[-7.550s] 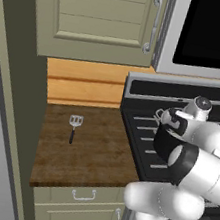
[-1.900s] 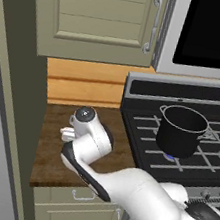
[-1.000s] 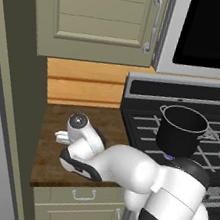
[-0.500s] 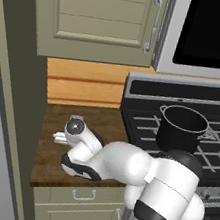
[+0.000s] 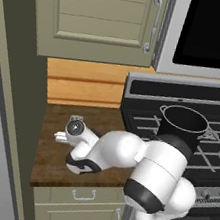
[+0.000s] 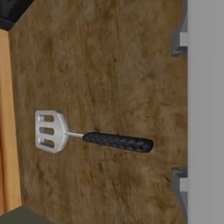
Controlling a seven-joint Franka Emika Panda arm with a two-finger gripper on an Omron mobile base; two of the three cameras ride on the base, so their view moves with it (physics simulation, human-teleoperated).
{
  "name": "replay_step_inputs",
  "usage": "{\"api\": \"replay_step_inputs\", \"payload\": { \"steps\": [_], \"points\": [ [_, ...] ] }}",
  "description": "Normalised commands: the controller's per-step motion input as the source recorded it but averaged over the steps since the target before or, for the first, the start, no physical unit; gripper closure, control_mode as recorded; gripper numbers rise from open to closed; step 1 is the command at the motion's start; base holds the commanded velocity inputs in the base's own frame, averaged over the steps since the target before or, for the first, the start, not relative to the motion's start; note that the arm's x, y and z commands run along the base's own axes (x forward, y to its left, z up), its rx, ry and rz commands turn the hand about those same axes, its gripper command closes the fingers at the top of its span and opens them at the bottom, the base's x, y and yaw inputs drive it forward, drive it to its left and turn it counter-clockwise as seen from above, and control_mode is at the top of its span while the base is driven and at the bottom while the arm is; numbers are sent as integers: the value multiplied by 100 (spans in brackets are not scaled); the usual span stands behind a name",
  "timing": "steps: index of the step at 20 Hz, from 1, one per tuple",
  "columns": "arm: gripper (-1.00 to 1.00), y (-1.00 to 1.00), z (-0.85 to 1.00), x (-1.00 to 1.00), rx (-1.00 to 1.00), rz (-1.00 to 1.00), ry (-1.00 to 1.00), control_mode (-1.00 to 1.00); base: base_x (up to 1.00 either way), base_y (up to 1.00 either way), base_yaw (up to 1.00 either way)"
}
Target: Put the mushroom and squash in the pot. Retrieve the spatula and lightly stir the vegetables in the pot.
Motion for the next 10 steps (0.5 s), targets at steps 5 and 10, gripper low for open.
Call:
{"api": "replay_step_inputs", "payload": {
  "steps": [5, 10],
  "points": [
    [-100, 16, -16, 23, 0, 0, 0, -100, 0, 0, 0],
    [-100, 14, -22, 9, 0, 0, 0, -100, 0, 0, 0]
  ]
}}
